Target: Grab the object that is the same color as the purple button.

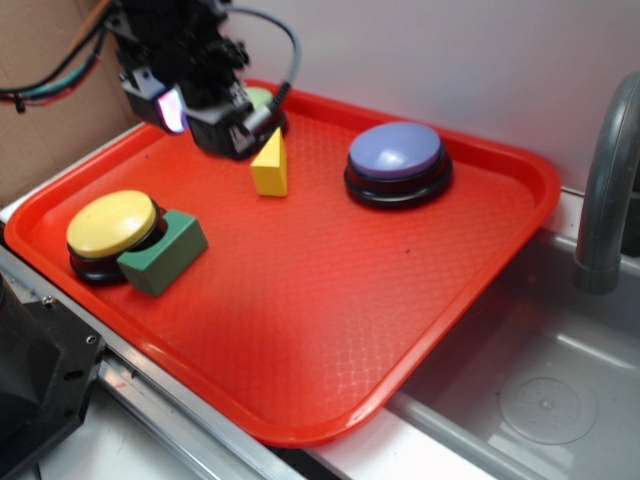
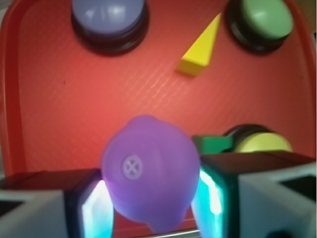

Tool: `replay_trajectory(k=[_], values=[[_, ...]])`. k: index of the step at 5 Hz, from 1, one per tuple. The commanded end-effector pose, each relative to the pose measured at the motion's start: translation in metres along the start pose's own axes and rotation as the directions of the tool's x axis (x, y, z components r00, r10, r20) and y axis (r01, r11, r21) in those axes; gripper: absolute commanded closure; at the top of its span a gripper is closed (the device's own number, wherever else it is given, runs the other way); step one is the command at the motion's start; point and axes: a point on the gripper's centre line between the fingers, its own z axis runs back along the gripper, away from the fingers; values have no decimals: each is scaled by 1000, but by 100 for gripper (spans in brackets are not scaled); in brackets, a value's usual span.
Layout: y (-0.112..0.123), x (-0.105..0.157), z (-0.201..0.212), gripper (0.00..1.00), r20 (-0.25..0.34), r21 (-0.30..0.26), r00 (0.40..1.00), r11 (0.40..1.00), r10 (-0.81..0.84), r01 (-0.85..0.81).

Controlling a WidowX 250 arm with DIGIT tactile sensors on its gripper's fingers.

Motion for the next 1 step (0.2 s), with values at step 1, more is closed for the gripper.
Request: replay_trajectory(k=[1], values=[[14,12,33,100,100,-4,995,1000,24,-24]])
